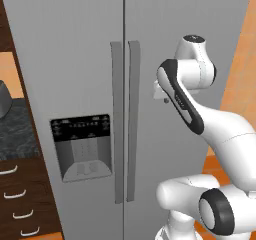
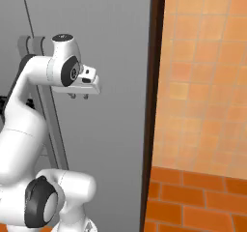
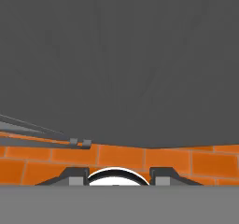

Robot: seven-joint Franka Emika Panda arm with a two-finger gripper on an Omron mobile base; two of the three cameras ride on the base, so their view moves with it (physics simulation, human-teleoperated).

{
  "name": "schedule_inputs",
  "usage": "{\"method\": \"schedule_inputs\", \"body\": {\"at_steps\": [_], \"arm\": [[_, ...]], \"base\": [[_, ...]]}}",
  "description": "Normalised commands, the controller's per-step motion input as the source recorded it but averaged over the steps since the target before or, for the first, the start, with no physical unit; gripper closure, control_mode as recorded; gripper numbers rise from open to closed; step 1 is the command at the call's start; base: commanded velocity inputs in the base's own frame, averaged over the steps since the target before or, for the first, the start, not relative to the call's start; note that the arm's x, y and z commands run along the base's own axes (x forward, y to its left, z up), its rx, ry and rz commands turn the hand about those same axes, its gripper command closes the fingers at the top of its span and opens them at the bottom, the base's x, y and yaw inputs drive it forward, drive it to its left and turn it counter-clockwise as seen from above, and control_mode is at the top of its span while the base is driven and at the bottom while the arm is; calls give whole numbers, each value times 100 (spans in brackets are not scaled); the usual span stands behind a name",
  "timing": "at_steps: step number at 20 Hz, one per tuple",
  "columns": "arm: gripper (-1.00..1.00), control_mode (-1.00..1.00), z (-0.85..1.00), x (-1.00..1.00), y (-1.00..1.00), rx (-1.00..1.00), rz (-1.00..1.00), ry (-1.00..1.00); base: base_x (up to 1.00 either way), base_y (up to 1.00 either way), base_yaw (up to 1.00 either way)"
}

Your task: Take the strawberry from the fridge and place it on top of the pancake, located on the dining counter.

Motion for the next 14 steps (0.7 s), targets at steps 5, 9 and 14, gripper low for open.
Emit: {"method": "schedule_inputs", "body": {"at_steps": [5,9,14], "arm": [[-100,100,0,-18,1,0,0,-1],[-100,100,0,0,0,0,0,0],[-100,100,0,0,0,0,0,0]], "base": [[-26,8,0],[-29,71,-2],[0,50,-6]]}}
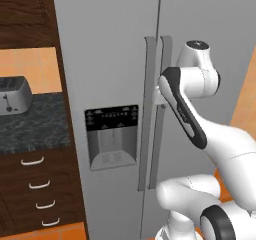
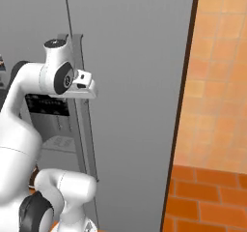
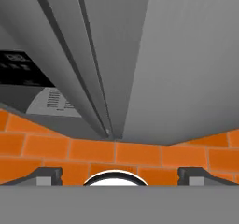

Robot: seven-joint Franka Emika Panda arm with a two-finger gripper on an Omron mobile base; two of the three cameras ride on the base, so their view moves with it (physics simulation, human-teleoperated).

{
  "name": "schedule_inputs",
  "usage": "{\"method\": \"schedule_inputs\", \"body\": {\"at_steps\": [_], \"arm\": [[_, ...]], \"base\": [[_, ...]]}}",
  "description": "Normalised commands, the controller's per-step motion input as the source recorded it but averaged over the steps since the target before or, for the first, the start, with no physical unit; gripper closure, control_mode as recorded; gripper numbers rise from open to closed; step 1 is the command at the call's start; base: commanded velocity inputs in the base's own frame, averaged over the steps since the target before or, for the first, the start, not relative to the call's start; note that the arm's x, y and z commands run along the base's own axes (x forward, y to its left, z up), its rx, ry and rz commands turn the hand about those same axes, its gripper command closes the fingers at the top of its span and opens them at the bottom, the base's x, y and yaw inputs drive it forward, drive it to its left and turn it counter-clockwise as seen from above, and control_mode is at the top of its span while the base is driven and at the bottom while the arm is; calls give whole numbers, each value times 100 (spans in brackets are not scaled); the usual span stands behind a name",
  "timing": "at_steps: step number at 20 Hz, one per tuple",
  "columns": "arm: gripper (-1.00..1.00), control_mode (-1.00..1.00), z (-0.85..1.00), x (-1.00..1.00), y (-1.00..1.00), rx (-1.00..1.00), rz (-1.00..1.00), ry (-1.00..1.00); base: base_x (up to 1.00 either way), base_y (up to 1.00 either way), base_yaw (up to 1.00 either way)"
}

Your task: Take the strawberry from the fridge and place it on top of the pancake, located on the dining counter.

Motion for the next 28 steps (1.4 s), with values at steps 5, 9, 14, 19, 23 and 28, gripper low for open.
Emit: {"method": "schedule_inputs", "body": {"at_steps": [5,9,14,19,23,28], "arm": [[-100,100,0,0,0,0,0,0],[-100,100,0,0,0,0,0,0],[-100,100,0,0,0,0,0,0],[-100,-100,-1,4,-4,0,0,-1],[-100,-100,-24,54,-17,0,0,-20],[-100,-100,-35,88,-28,7,0,-24]], "base": [[-28,18,-6],[-70,20,-5],[-50,36,-3],[0,7,0],[0,0,0],[0,0,0]]}}
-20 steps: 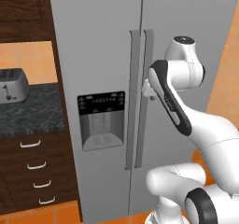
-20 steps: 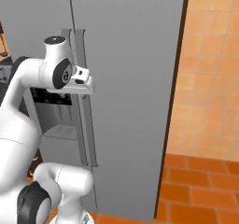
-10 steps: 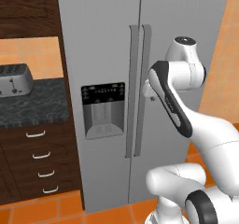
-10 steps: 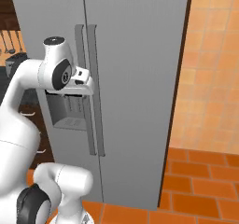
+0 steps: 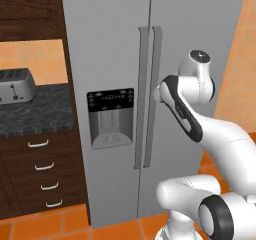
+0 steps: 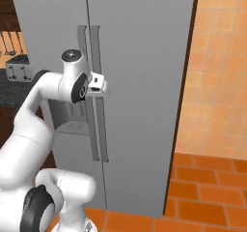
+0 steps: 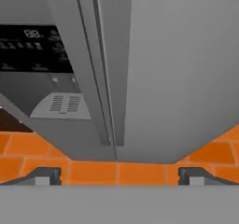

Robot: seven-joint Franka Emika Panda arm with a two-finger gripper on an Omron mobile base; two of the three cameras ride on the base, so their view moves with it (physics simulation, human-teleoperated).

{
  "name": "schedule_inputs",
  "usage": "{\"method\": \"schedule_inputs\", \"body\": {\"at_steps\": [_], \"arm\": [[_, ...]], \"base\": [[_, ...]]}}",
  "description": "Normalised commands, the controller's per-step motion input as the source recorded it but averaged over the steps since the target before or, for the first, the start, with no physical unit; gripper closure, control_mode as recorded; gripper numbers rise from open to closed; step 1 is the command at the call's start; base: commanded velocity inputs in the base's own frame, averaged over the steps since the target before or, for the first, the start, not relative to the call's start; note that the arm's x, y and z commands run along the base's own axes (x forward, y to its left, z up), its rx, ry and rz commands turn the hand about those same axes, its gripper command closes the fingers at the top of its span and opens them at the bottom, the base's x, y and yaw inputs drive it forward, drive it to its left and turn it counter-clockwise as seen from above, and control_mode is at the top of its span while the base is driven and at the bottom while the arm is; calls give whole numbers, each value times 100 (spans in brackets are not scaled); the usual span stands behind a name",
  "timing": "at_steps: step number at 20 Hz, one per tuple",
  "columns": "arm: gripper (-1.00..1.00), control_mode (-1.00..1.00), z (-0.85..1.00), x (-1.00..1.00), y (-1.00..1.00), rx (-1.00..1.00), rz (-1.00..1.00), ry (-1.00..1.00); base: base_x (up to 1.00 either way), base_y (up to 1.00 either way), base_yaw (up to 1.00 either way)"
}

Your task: Take the strawberry from the fridge and place it on top of the pancake, located on the dining counter.

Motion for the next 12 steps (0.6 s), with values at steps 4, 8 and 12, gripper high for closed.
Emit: {"method": "schedule_inputs", "body": {"at_steps": [4,8,12], "arm": [[-100,-100,-1,100,0,5,-3,-19],[-100,-100,0,71,21,0,-6,-8],[-100,-100,0,55,8,0,-2,0]], "base": [[0,0,0],[0,0,0],[0,0,0]]}}
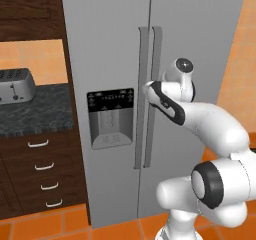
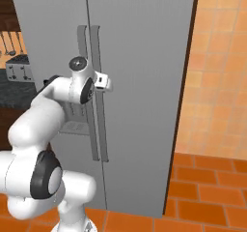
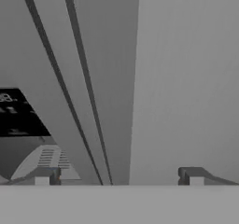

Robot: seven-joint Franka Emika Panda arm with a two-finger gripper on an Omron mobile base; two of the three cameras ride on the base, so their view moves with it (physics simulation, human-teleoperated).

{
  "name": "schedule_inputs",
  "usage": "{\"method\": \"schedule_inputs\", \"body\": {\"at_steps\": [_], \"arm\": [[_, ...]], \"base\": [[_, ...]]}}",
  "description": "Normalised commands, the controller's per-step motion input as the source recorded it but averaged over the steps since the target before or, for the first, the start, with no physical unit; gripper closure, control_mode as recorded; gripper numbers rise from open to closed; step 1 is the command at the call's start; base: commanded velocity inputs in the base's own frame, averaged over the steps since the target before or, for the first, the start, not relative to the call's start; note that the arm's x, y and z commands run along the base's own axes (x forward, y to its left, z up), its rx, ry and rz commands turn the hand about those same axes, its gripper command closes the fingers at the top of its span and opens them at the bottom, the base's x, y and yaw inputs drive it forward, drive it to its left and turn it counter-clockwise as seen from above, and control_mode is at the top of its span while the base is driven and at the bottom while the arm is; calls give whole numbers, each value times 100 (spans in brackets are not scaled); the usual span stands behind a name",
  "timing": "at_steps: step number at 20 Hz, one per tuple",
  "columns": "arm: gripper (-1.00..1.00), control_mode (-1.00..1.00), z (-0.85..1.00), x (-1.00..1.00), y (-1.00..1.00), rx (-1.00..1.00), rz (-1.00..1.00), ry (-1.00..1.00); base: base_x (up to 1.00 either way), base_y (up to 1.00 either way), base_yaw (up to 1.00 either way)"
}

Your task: Take the strawberry from the fridge and place it on top of the pancake, located on the dining counter.

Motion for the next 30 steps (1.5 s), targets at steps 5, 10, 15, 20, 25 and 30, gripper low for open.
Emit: {"method": "schedule_inputs", "body": {"at_steps": [5,10,15,20,25,30], "arm": [[-100,-100,-15,50,-6,0,0,-6],[-100,-100,-17,28,-6,0,3,-11],[-100,-100,-13,42,0,0,0,-9],[-100,-100,-8,40,0,0,0,-9],[100,-100,0,29,0,0,1,0],[100,-100,0,-56,-29,0,-1,4]], "base": [[0,0,0],[0,0,0],[0,0,0],[0,0,0],[0,0,0],[0,0,0]]}}
